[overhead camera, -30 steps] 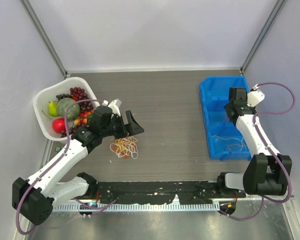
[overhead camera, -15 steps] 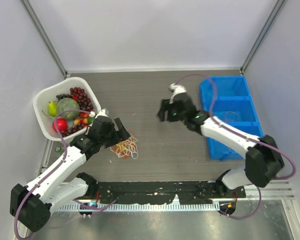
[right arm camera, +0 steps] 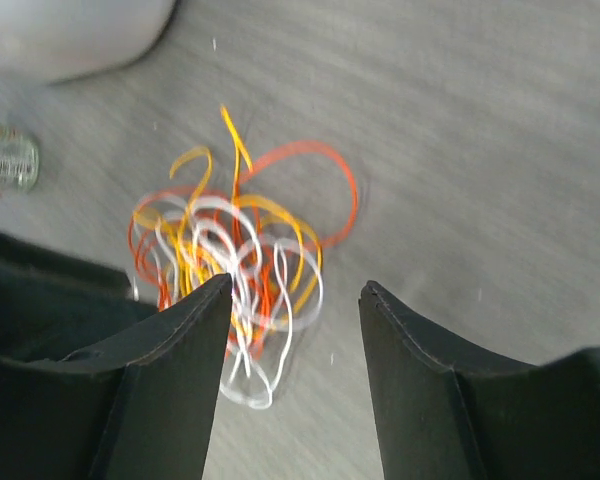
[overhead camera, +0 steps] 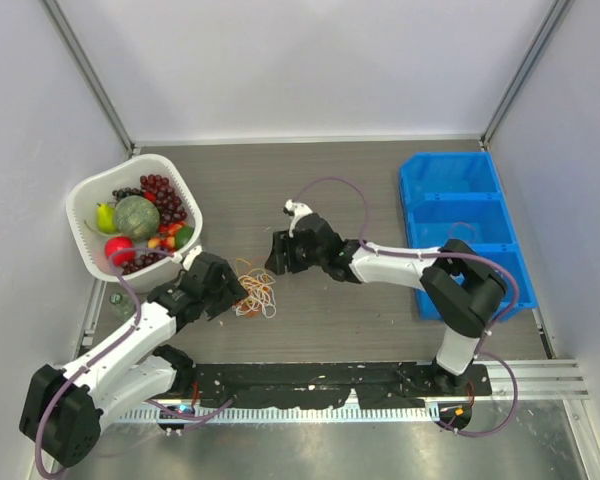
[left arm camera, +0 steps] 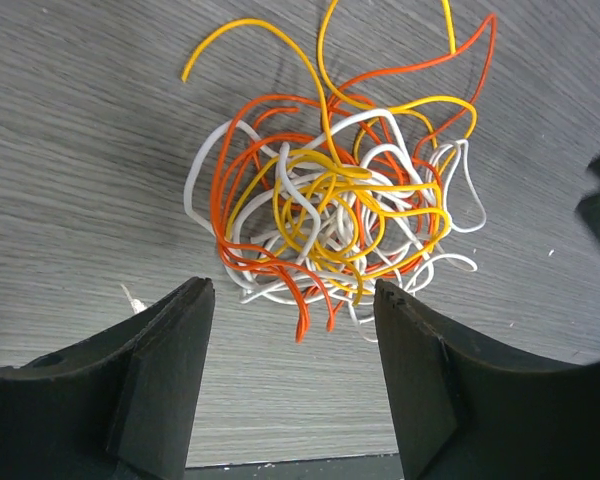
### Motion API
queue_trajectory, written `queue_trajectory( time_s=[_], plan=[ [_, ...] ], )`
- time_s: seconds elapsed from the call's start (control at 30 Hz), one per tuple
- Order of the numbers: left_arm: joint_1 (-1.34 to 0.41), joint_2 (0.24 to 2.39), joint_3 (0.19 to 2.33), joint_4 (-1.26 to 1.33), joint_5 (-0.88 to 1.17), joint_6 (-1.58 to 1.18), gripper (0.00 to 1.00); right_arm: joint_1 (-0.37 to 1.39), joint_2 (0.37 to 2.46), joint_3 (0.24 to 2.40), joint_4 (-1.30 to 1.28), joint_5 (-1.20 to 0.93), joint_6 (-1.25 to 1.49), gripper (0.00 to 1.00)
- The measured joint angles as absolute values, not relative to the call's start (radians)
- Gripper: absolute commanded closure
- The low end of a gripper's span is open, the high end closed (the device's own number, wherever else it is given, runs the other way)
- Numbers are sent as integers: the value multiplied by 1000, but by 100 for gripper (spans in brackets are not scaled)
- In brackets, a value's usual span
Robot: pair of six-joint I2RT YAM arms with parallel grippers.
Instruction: Untangle the cables
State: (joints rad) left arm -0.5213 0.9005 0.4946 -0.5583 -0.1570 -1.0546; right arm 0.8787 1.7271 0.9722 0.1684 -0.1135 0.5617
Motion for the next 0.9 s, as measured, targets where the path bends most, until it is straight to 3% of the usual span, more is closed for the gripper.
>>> queue_trajectory(
  time_s=[0.13, 0.3, 0.43, 0.53, 0.73, 0.83, 0.9],
  plan=[
    [-521, 902, 492, -543, -135, -1070, 32, 872, 1835, 1130, 152, -95, 470, 47],
    [-521, 852, 493, -520, -115, -1052, 26, 866, 1919, 1176, 155, -107, 370, 50],
    [-521, 791, 504, -511, -114, -1032, 27, 862, 1987, 1201, 130, -125, 307, 51],
    [-521, 791, 516, -498, -106, -1015, 30, 864, 2012, 1210, 126, -122, 277, 66],
    [-521, 841, 520, -464, -73, -1000, 44, 895, 2091, 1320, 94, -18, 263, 71],
    [-521, 903, 525, -445, -42, -987, 51, 932, 2099, 1334, 89, 73, 256, 95],
    [-521, 942, 540, -445, -30, -981, 53, 955, 2099, 1333, 84, 135, 250, 99]
  ],
)
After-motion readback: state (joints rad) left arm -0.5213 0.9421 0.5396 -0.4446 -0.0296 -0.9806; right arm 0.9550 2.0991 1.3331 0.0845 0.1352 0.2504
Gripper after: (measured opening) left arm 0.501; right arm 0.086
